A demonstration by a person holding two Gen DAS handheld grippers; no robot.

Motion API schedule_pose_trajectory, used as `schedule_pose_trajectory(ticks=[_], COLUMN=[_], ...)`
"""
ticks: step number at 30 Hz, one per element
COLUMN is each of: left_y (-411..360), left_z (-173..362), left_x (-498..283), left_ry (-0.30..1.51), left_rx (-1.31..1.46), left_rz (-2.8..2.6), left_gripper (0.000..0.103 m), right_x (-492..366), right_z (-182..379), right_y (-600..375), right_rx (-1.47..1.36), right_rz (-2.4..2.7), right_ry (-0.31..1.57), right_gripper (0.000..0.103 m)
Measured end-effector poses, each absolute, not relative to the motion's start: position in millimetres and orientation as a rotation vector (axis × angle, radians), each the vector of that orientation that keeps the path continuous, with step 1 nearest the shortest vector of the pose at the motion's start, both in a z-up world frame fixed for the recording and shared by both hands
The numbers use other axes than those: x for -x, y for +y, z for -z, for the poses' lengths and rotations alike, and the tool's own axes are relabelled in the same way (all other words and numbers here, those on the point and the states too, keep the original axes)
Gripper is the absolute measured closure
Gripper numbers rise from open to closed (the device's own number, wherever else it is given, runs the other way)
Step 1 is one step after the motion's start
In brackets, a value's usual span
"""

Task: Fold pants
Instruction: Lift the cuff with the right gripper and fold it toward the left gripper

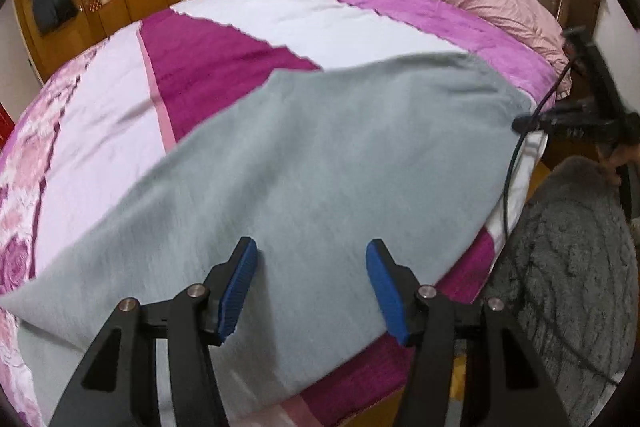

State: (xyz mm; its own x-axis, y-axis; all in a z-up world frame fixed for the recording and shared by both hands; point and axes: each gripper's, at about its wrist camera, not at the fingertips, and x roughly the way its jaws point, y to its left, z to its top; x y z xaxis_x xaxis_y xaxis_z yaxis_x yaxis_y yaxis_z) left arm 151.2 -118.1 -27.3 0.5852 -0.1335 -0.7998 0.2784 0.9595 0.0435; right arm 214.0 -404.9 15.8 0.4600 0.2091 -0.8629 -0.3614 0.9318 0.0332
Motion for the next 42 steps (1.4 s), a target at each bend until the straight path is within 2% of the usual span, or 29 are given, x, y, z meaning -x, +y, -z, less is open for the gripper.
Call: schedule_pose_trajectory(ticks=[6,15,24,31,42], left_y=[-96.0,-10.9,98.8,163.7,193.3], left_z=[9.2,-14.9,-16.5,3.3,14.1], left_x=[-131.7,-96.4,-40.1,-3.6,15.5], left_ry=[0.871,0.862,0.845,0.849,0.822], left_rx=[-0.130,-0.054,0.075,0.233,0.384], left_rz=[0.237,0.077,-0.113,-0.221,-0.264], left_gripper=[0.043,0.040,0.037,0.035,0.035], right_x=[-177.5,-125.1,-66.4,-43.1,-23.6], right_z=[-61.3,-114.3,-106.3,-81.3,-36.5], right_y=[-331.8,-179.2,-55.3,10.1,84.7], right_rx=[0.345,0.348,0.386,0.528,0.876], right_rz=[-0.473,-0.852,-1.241,-1.260,-1.112], right_ry=[0.855,0.637,0.569,0.572,0.367], right_gripper=[0.094,0.089,0.088,0.088,0.088])
